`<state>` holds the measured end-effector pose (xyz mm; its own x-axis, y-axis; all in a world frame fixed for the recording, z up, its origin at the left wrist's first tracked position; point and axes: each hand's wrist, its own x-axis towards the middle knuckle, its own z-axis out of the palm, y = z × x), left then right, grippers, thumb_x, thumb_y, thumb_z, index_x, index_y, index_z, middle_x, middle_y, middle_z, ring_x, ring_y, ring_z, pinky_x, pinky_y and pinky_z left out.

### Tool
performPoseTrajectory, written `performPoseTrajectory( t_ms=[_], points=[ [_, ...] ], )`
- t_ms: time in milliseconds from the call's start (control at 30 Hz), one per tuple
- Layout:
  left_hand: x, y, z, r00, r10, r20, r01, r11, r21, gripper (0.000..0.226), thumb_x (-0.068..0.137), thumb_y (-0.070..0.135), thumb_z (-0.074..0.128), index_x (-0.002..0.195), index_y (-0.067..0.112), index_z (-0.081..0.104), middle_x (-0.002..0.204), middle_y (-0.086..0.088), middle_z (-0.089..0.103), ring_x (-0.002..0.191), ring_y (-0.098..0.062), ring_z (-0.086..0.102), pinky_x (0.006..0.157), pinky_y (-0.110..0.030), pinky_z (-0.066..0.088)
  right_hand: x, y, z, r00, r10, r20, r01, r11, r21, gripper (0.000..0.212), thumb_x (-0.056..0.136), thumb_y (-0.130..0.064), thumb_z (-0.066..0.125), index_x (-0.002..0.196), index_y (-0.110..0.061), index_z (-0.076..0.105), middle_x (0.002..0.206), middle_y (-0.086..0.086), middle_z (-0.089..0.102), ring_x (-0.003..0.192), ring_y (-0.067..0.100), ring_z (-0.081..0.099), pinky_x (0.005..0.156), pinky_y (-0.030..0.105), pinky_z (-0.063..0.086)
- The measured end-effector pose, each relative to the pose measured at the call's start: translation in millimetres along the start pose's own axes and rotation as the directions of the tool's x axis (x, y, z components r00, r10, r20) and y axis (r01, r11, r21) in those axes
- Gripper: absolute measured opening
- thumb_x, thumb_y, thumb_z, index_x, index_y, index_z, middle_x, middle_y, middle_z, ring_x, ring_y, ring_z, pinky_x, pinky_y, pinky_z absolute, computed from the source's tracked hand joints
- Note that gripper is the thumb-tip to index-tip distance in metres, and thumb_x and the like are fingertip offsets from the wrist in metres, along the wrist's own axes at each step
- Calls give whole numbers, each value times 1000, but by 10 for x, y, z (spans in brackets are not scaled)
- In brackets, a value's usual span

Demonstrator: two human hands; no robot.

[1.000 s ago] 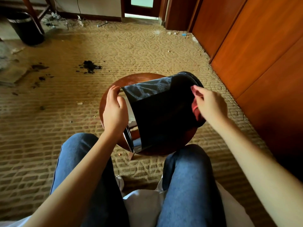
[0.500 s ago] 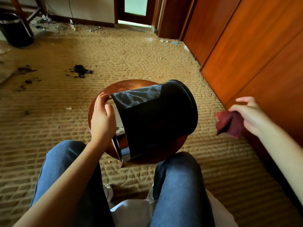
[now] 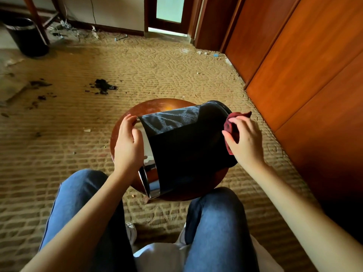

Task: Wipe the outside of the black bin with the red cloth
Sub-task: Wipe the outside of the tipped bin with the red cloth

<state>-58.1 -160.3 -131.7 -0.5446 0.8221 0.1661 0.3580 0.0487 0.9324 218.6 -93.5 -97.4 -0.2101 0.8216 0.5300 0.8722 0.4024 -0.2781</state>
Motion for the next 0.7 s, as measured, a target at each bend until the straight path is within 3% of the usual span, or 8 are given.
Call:
performPoseTrajectory(
  t_ms=[67, 133, 200, 333, 467, 533, 700],
  points=[
    [-13, 8, 0, 1000, 6, -6, -6, 1000, 4, 56, 86, 32, 25, 137, 19, 46, 147, 4, 43, 134, -9, 38, 110, -28, 29, -50, 120, -11, 995, -99, 27, 102, 983, -154, 44, 86, -41, 56, 117, -11, 62, 131, 16, 49, 116, 32, 49, 94, 43, 41],
    [-21, 19, 7, 1000, 8, -12, -8, 1000, -6, 57, 86, 32, 25, 137, 18, 46, 147, 3, 43, 134, -10, 38, 111, -29, 29, -98, 211, -1, 977, -174, 126, 196, 962, -192, 51, 87, -45, 52, 125, -11, 56, 143, 19, 36, 129, 37, 39, 103, 46, 36],
    [-25, 21, 8, 1000, 12, -16, -12, 1000, -13, 57, 86, 32, 25, 137, 17, 46, 146, 2, 44, 134, -10, 39, 110, -28, 30, -69, 232, 8, 961, -198, 193, 228, 962, -147, 53, 88, -45, 49, 127, -10, 52, 150, 19, 27, 136, 38, 30, 107, 47, 35],
    [-34, 36, 10, 1000, -4, -2, 4, 1000, -28, 51, 91, 28, 28, 138, 17, 46, 147, 3, 42, 133, -9, 39, 93, -3, 29, 106, 195, 48, 958, -190, 215, 200, 979, -29, 42, 92, -34, 46, 126, -11, 54, 149, 17, 30, 134, 34, 35, 103, 38, 37],
    [26, 32, 3, 1000, -27, -15, 27, 1000, -15, 57, 85, 32, 25, 136, 20, 48, 145, 4, 45, 133, -10, 40, 111, -30, 31, 180, 157, 61, 982, -176, 67, 176, 984, 6, 32, 90, -10, 56, 122, -12, 62, 121, 17, 45, 105, 33, 52, 87, 40, 50],
    [56, 17, 1, 999, -34, -18, 33, 999, -16, 53, 88, 31, 27, 135, 21, 48, 143, 3, 47, 131, -11, 42, 110, -32, 32, 127, 175, 33, 989, -134, 55, 135, 991, -12, 40, 85, 2, 59, 123, -10, 61, 112, 18, 45, 97, 32, 52, 80, 40, 53],
    [57, -5, -7, 1000, -28, -8, 28, 999, -19, 52, 87, 29, 27, 134, 22, 48, 141, 4, 49, 129, -11, 43, 109, -33, 33, -356, 223, -11, 994, -107, 37, 109, 991, -79, 49, 74, 13, 66, 121, -1, 63, 104, 24, 49, 90, 34, 55, 80, 31, 47]
  ],
)
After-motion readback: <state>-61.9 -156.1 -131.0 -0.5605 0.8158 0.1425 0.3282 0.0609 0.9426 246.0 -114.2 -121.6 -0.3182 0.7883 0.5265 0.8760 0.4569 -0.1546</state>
